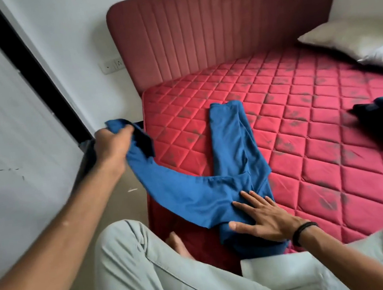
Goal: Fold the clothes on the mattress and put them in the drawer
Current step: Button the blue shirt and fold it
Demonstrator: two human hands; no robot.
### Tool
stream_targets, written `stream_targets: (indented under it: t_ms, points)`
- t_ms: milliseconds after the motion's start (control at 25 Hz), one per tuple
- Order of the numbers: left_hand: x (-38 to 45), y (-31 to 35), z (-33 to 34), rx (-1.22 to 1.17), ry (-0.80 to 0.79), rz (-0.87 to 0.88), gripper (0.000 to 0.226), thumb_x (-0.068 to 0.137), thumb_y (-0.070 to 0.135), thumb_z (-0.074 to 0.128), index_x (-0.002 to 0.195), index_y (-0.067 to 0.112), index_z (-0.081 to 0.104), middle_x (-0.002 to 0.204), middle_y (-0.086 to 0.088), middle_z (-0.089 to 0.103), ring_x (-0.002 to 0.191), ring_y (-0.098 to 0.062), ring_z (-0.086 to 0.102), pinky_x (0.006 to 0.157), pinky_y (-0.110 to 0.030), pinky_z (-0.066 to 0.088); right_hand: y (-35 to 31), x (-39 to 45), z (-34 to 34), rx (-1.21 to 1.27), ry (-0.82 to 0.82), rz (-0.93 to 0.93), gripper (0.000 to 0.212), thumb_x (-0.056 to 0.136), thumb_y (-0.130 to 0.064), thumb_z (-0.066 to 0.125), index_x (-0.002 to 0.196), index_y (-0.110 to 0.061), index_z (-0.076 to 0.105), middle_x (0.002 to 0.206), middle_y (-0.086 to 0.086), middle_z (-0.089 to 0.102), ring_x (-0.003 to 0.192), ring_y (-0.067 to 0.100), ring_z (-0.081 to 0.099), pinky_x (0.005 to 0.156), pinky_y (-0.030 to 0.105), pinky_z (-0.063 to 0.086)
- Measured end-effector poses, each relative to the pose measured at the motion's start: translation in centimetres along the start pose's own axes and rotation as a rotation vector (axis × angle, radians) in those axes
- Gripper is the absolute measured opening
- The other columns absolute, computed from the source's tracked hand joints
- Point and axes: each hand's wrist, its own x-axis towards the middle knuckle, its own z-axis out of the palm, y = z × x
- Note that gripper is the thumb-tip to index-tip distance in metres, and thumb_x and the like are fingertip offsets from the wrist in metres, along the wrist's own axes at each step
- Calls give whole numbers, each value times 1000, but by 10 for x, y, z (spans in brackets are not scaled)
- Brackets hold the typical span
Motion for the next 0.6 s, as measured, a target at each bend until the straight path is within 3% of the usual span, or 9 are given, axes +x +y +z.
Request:
stream_targets:
  t_ms: [40, 80, 160, 200, 320, 400, 520, 600]
  points:
    - [-11, 7, 4, 170, 17, 137, 43, 73, 46, 75, 91, 6, 74, 84, -6, 74, 81, -21, 71, 75, -37, 59, -11, 3, -15, 17, -1, -5, 101, 71, -105, 18, 149, -45, 45, 162, -8, 34, 155, 19, 21, 125, 54, 17]
    - [-23, 16, 8, 286, 15, 236, 38, 76, 43, 75, 85, 7, 73, 73, -3, 69, 73, -20, 66, 70, -33, 54, -26, 8, -31, 56, 56, -43, 96, 73, -104, 18, 130, -41, 62, 140, -13, 55, 141, 18, 44, 117, 52, 31]
    - [-40, 28, 15, 388, -4, 355, 25, 82, 37, 74, 83, 13, 76, 69, 1, 67, 69, -18, 62, 64, -27, 44, -61, 16, -67, 325, 185, -134, 92, 74, -102, 27, 99, -26, 71, 98, -17, 67, 101, 11, 68, 94, 44, 52]
    - [-47, 31, 19, 378, -29, 406, 17, 83, 34, 75, 87, 17, 79, 73, 3, 71, 71, -14, 63, 65, -23, 44, -80, 20, -86, 559, 186, -136, 92, 73, -101, 34, 97, -20, 71, 93, -15, 71, 89, 12, 71, 87, 44, 57]
    - [-57, 33, 26, 342, -112, 542, 13, 84, 28, 76, 95, 24, 82, 87, 10, 78, 75, 1, 65, 66, -2, 41, -120, 39, -147, 1402, -57, -11, 90, 75, -93, 49, 119, -17, 64, 115, 15, 74, 101, 36, 74, 89, 53, 60]
    - [-61, 31, 32, 334, -140, 621, 13, 83, 27, 79, 95, 24, 82, 88, 13, 78, 77, 5, 65, 69, 2, 41, -128, 53, -183, 1638, -62, 43, 90, 75, -87, 59, 127, -13, 58, 124, 23, 66, 102, 44, 72, 89, 60, 58]
    - [-66, 32, 47, 334, -176, 668, 19, 79, 31, 82, 98, 26, 81, 90, 12, 78, 81, 1, 70, 80, -17, 55, -123, 70, -211, 1558, -4, 138, 78, 82, -72, 69, 124, -7, 56, 115, 17, 63, 86, 36, 74, 80, 51, 63]
    - [-70, 34, 56, 347, -201, 683, 25, 76, 34, 83, 100, 28, 81, 90, 10, 79, 85, -6, 73, 83, -25, 57, -117, 75, -218, 1212, 41, 188, 59, 94, -64, 60, 116, -11, 57, 109, 8, 60, 89, 30, 68, 74, 43, 62]
